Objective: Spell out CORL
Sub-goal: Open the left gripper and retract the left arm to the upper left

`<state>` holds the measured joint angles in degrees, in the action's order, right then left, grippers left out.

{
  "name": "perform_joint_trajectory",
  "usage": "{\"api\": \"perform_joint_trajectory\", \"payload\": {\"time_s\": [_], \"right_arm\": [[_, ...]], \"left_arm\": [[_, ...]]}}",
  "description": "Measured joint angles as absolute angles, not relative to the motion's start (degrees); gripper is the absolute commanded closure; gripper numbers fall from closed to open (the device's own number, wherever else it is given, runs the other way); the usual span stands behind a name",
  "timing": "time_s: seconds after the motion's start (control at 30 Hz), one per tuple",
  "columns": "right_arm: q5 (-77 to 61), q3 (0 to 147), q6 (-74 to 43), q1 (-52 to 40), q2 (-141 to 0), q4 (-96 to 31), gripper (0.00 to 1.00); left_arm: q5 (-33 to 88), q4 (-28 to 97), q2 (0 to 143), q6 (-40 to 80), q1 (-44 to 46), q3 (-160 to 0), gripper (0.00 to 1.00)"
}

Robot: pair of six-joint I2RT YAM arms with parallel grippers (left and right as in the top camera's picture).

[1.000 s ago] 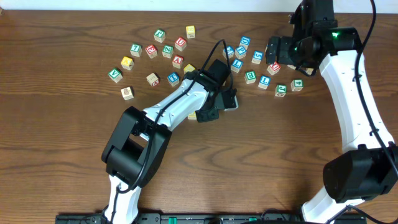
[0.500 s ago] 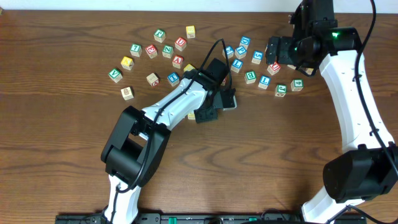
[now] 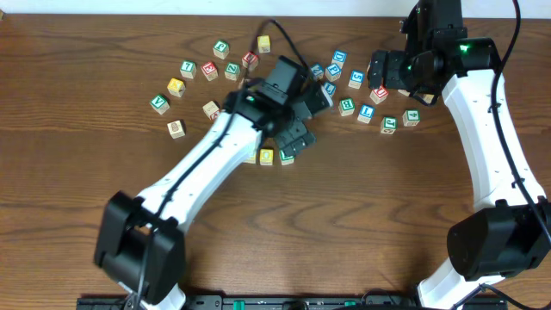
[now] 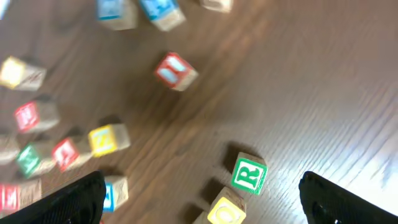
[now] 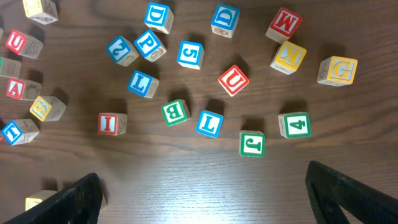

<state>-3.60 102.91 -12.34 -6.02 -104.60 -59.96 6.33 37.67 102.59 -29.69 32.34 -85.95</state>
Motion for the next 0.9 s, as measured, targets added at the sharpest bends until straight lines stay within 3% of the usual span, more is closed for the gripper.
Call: {"api": "perform_joint_trajectory", "payload": {"time_s": [0.33, 0.9], "right_arm": [[-3.6, 102.91, -12.34, -6.02, -104.6, -59.86, 0.01], [-3.62, 102.91, -12.34, -6.02, -104.6, -57.8, 0.01]], "left_arm": [[6.94, 42.09, 94.83, -8.78, 20.97, -85.95, 0.02], [6.94, 48.73, 92.25, 1.1, 3.73, -85.95, 0.02]]}}
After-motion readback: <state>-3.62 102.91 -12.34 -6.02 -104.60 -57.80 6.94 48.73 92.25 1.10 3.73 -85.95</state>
